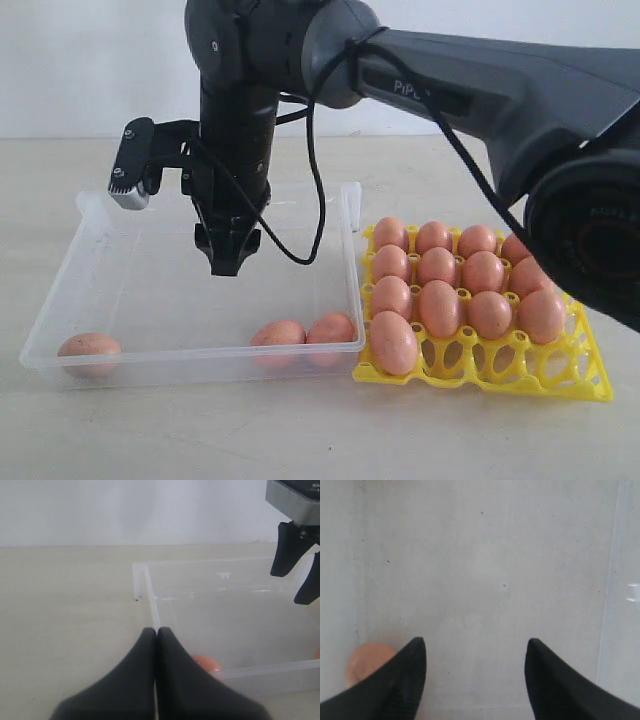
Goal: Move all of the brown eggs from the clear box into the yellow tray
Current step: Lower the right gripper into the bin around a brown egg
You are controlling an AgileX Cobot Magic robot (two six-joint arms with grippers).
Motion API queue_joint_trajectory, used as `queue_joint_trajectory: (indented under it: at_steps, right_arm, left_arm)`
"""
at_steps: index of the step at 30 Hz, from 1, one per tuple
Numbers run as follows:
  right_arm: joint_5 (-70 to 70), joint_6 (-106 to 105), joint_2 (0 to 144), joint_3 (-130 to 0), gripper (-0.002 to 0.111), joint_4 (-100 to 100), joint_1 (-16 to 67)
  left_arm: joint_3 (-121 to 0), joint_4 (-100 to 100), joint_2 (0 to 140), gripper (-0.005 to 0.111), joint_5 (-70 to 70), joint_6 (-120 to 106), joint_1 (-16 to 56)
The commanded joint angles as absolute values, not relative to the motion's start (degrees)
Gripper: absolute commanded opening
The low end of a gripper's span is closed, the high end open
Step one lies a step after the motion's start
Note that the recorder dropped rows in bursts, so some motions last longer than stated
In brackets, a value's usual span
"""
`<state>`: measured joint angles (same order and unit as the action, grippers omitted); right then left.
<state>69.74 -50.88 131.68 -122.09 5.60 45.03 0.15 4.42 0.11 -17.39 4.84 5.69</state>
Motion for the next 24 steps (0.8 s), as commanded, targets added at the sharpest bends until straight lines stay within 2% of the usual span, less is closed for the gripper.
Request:
queue_joint_trajectory:
  at_steps: [1,8,24]
  right_arm:
    - [69.96,-51.72,131.51,-122.24,0.057,6.04,43.65]
    - [69.96,-58.58,131.50,-115.40,0.057,9.16,41.70]
    - [69.96,-58.76,131.50,-110.86,0.057,13.22,41.70]
  left_arm:
    - [0.00,6.26,0.00,-0.004,-17.59,4.68,5.88]
    - [0.00,8.38,0.00,-0.004,-17.59,4.68,5.88]
    - [0.00,8.38,0.00,-0.004,-17.59,4.68,5.88]
